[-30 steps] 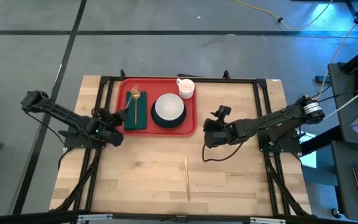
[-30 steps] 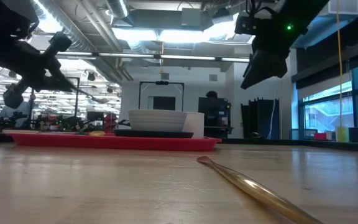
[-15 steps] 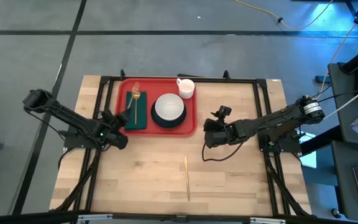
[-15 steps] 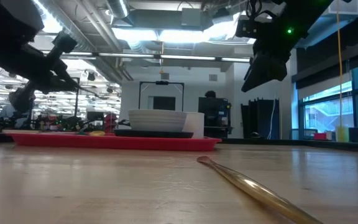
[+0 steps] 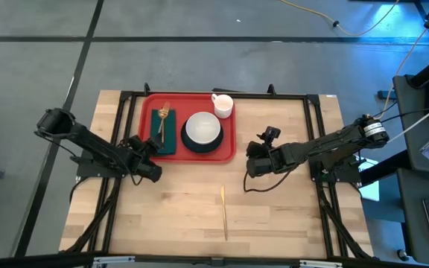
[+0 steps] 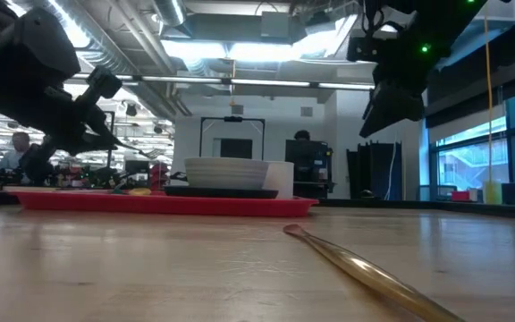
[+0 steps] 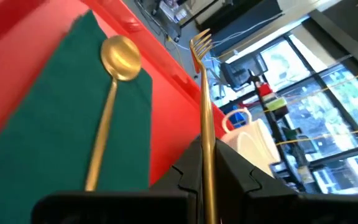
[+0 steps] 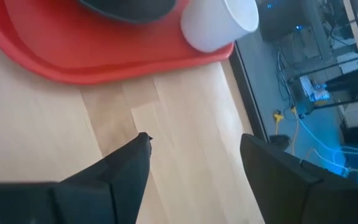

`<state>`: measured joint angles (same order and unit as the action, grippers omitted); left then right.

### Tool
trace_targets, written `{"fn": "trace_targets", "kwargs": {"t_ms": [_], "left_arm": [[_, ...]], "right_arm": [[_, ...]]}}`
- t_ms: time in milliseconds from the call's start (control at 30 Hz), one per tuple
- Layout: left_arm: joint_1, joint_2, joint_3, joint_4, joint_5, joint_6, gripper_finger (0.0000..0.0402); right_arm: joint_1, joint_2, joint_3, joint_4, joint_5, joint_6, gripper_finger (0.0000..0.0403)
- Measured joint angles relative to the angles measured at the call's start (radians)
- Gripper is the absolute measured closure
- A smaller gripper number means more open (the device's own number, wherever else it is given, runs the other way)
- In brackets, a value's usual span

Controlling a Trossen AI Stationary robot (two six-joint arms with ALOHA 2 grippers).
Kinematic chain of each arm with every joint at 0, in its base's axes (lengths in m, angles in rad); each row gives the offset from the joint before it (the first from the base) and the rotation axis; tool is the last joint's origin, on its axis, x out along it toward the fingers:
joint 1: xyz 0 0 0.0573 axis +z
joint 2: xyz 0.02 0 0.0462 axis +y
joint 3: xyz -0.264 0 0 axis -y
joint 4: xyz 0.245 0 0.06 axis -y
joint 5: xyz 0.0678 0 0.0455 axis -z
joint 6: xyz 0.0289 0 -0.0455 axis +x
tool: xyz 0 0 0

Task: Set up tray
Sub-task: Put the gold fork on the green napkin to the left of the gold spoon

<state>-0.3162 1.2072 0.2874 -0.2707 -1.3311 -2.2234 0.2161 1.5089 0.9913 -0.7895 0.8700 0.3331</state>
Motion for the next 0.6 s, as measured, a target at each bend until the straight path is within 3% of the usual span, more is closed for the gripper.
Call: {"fn": "trace_targets", "kwargs": {"t_ms": [333, 500, 600], "left_arm": [[-0.01, 0.0, 0.0, -0.064, 0.014, 0.01, 0.0382], [-0.02, 0.0, 0.0, -0.048, -0.021, 0.0, 0.0382], [-0.025, 0.0, 0.0, -0.041, -0.02, -0.005, 0.0382]], "right_arm": [[0.0, 0.0, 0.0, 0.027, -0.007, 0.056, 0.0155], [-0.003, 0.0, 0.0, 0.27, -0.007, 0.019, 0.0155], [-0.018, 0.0, 0.0, 0.5, -0.065, -0.116, 0.0155]]}}
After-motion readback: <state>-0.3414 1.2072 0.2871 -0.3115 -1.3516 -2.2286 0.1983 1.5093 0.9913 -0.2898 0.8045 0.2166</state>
